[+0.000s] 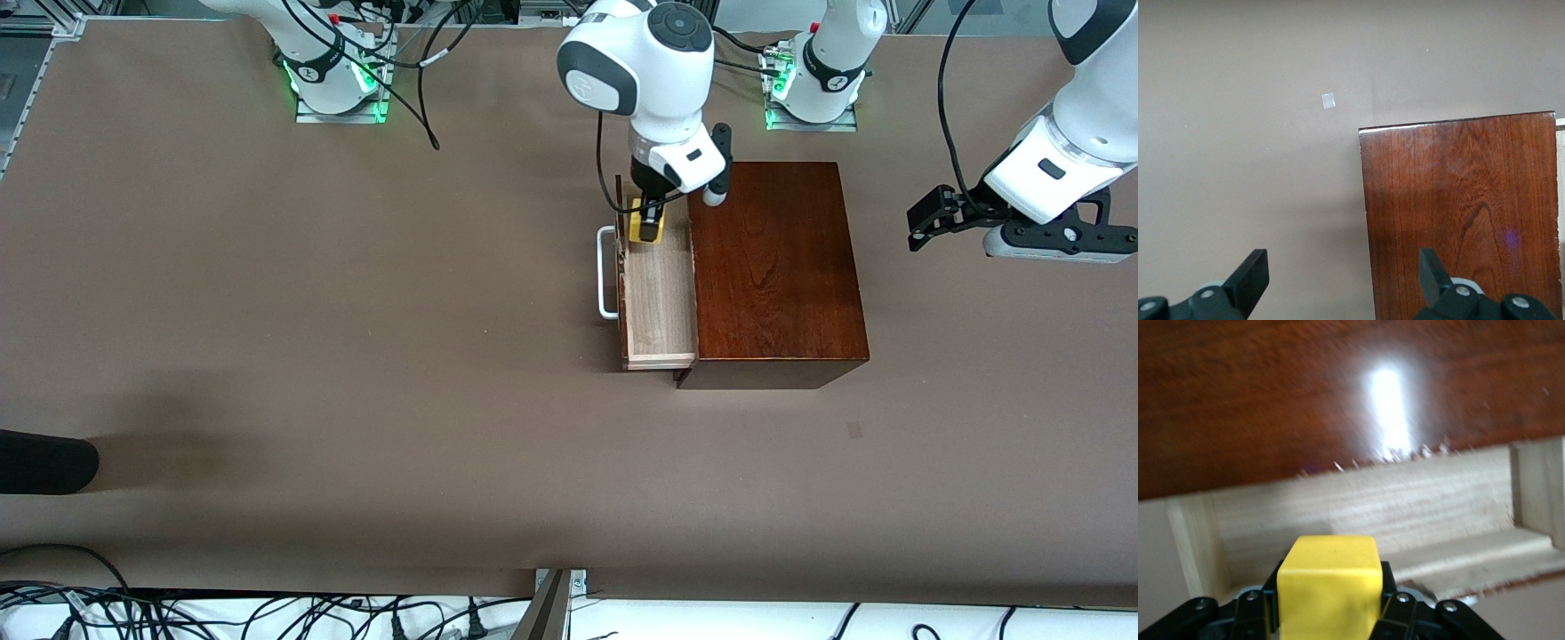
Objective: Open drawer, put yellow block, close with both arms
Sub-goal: 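Carry the yellow cube with the right gripper over the open drawer, then lower the cube into the drawer and open the right gripper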
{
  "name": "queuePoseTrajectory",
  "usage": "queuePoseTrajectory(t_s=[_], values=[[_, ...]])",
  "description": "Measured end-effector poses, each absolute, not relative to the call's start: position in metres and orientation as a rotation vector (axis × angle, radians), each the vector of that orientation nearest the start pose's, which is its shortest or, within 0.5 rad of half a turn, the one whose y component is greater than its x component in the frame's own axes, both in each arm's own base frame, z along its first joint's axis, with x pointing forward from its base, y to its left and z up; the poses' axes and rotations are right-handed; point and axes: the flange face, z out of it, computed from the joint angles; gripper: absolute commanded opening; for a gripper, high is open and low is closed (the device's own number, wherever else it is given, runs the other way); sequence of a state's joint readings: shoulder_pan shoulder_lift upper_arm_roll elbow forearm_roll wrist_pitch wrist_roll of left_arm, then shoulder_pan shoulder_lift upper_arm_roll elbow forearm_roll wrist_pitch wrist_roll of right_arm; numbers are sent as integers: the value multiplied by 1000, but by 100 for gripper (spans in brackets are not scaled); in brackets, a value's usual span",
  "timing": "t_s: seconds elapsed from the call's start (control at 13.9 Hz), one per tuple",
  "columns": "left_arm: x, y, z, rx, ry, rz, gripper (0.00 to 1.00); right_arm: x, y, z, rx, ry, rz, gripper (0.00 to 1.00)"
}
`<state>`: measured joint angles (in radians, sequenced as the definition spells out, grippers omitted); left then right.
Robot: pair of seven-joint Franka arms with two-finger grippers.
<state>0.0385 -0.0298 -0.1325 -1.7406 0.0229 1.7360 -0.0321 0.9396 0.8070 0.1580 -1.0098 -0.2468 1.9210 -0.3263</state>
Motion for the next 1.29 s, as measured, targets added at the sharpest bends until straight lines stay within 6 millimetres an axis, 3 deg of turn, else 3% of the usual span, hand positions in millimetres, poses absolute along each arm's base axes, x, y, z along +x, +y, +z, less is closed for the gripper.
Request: queuePoseTrajectory(t_s=[0.22,0.79,1.29], values=[[553,-53,575,-3114,108,-42,100,397,675,372,-2382,-2146,-279,0],[553,-55,575,-3114,112,-42,100,404,672,334,-2381,-2237,-237,0],[553,-58,575,-3114,123,-42,100,410,669,321,-2346,-2322,-219,0]])
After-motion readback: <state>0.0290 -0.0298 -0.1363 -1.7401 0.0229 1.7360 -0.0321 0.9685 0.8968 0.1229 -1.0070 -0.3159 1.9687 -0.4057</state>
